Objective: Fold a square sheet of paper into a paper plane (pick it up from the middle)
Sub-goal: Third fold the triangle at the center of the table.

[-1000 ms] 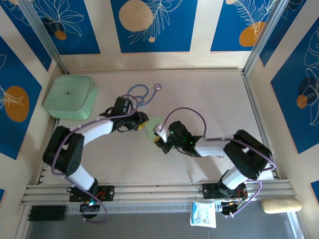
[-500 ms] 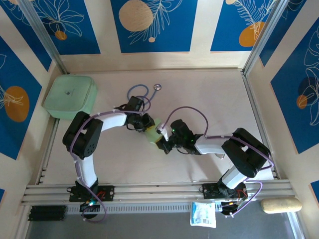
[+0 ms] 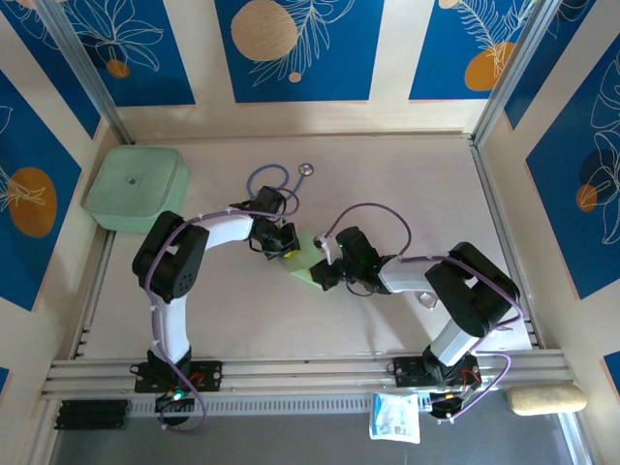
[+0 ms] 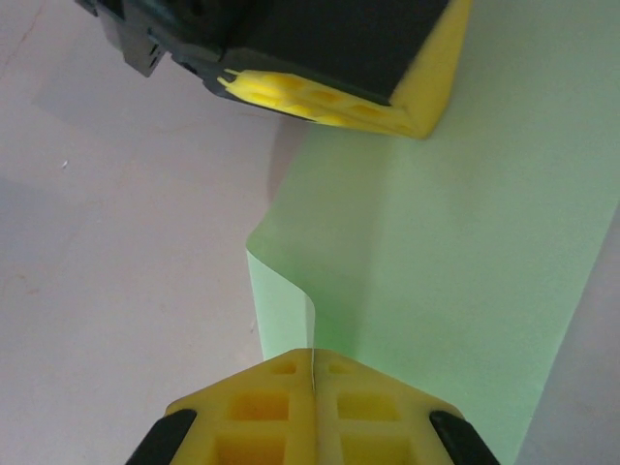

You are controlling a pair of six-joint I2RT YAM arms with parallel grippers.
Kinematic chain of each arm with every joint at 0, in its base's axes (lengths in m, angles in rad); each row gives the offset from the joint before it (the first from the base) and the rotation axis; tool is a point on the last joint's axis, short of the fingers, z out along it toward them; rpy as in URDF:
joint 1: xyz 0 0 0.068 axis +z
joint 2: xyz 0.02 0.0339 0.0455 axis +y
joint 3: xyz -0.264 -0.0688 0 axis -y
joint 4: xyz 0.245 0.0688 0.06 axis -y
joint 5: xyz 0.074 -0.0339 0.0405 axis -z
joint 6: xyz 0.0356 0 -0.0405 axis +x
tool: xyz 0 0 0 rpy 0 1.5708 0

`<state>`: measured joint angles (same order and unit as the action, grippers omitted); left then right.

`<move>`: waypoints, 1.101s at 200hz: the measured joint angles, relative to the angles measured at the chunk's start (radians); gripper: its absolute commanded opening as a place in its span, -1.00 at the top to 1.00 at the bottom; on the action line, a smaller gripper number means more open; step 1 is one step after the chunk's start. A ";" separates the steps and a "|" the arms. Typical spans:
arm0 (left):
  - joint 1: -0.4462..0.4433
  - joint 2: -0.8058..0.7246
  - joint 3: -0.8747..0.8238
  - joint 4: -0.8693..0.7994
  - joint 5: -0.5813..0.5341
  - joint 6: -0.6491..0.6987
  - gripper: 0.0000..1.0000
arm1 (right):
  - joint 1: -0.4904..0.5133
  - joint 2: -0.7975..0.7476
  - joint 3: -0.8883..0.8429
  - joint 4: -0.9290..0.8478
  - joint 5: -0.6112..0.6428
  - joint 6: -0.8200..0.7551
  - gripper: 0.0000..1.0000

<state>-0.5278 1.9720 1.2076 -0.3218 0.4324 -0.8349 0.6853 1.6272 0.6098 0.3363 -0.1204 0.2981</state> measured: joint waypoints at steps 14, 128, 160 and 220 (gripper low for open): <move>0.000 0.003 0.007 -0.006 0.000 0.007 0.90 | -0.001 0.000 0.005 -0.010 0.016 0.015 1.00; -0.007 0.036 0.064 -0.056 0.004 0.063 0.95 | -0.018 0.000 0.048 -0.066 0.095 0.062 1.00; -0.007 0.039 0.069 -0.061 0.004 0.078 0.95 | -0.018 0.016 0.059 -0.073 0.095 0.063 1.00; -0.008 0.040 0.071 -0.062 0.004 0.085 0.96 | -0.018 0.044 0.073 -0.104 0.095 0.069 1.00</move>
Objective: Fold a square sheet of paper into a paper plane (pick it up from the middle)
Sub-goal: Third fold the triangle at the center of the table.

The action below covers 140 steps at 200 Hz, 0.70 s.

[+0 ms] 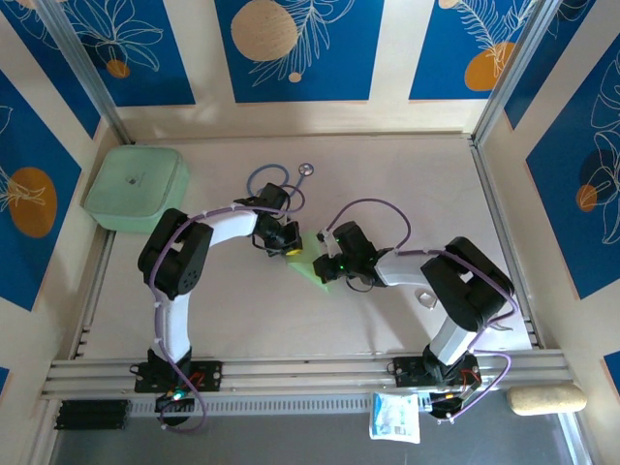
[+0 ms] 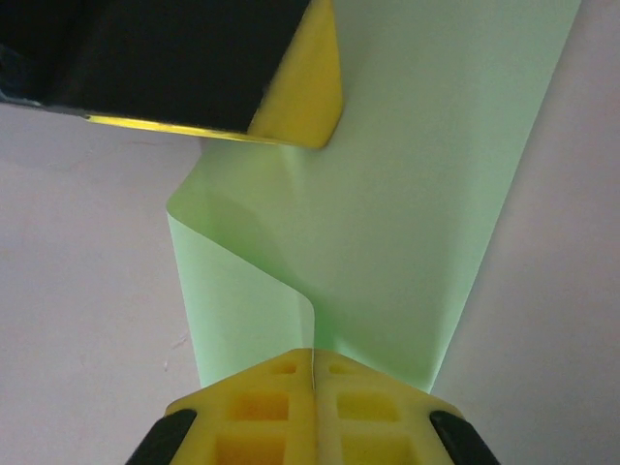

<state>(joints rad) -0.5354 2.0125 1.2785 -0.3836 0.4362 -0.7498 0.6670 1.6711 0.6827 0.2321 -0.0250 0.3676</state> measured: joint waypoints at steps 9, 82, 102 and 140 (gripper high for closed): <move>0.000 0.000 0.000 0.000 0.000 0.000 0.96 | 0.000 0.003 0.004 -0.003 0.000 0.000 1.00; -0.002 0.001 0.004 -0.003 0.000 0.000 0.97 | 0.000 0.024 0.035 -0.039 0.015 0.001 1.00; -0.002 0.001 0.004 -0.003 0.000 0.000 0.97 | 0.000 0.029 0.038 -0.043 0.019 0.004 1.00; -0.002 0.002 0.005 -0.003 0.000 0.000 0.97 | 0.000 0.034 0.040 -0.047 0.022 0.008 1.00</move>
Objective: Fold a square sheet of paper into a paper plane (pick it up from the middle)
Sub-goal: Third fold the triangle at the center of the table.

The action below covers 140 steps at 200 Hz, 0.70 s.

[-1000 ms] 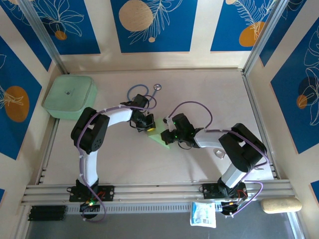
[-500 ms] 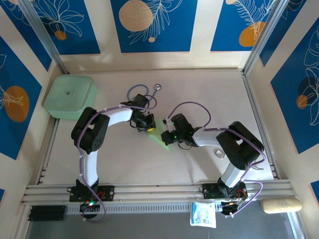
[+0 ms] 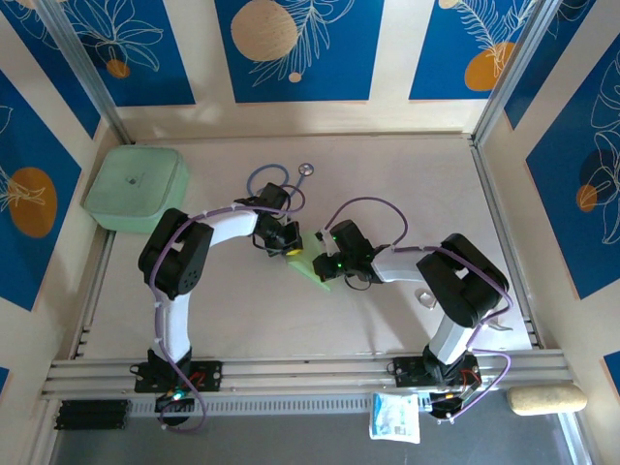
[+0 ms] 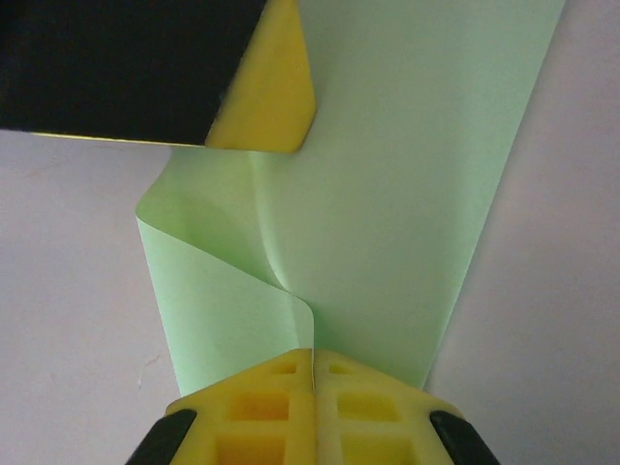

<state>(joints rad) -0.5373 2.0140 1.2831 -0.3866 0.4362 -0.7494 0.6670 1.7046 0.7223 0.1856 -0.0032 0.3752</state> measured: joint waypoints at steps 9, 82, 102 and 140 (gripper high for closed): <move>0.000 0.000 0.001 -0.001 0.000 0.000 0.97 | 0.000 0.001 0.002 0.000 0.000 0.000 1.00; -0.004 -0.005 0.046 -0.053 -0.041 -0.004 0.70 | 0.000 0.008 0.012 -0.011 0.000 0.000 1.00; -0.004 -0.048 0.045 -0.052 -0.082 -0.021 0.66 | 0.000 0.008 0.012 -0.011 0.000 0.001 1.00; -0.005 -0.216 -0.055 0.033 -0.108 -0.096 0.62 | -0.002 0.008 0.013 -0.011 -0.001 0.009 1.00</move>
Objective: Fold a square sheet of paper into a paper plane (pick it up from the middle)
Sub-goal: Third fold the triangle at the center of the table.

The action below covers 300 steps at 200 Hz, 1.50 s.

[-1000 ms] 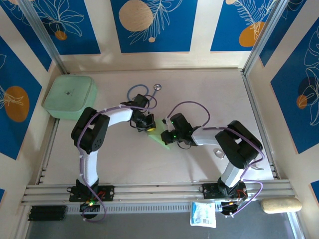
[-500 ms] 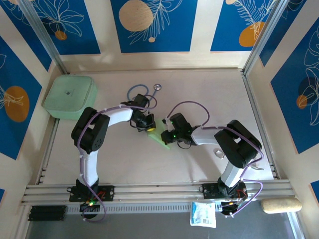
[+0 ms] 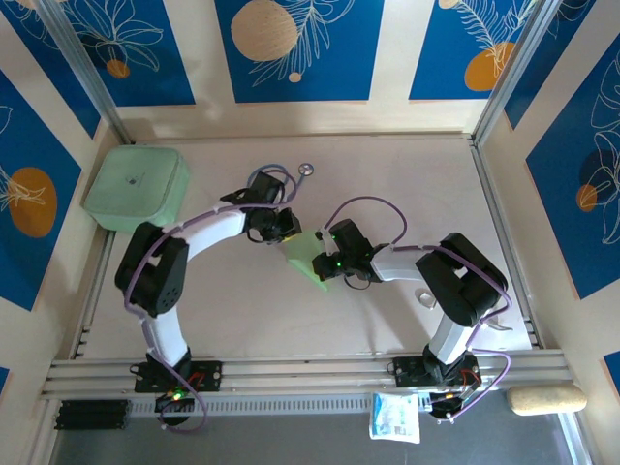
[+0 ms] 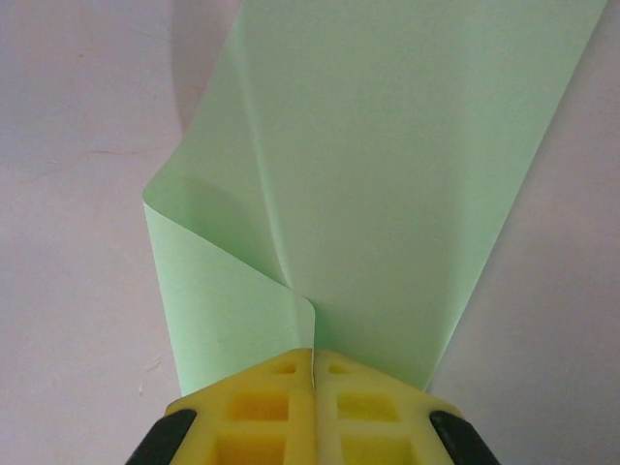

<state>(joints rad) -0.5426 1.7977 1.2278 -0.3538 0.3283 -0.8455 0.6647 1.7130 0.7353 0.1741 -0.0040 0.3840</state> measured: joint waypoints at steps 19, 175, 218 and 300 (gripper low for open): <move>-0.011 -0.061 -0.095 0.084 0.001 -0.050 0.57 | -0.004 0.003 0.002 0.000 -0.004 0.006 1.00; -0.137 -0.085 -0.372 0.440 -0.020 -0.309 0.79 | -0.014 0.007 0.006 0.000 -0.014 0.014 1.00; -0.137 -0.054 -0.368 0.440 -0.023 -0.309 0.80 | -0.017 0.008 0.009 -0.004 -0.015 0.014 1.00; -0.137 -0.042 -0.366 0.419 -0.039 -0.309 0.81 | -0.017 0.010 0.009 -0.003 -0.015 0.018 1.00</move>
<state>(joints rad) -0.6796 1.7561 0.8619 0.0650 0.2893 -1.1545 0.6476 1.7229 0.7444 0.1707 -0.0189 0.4015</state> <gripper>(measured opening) 0.099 0.055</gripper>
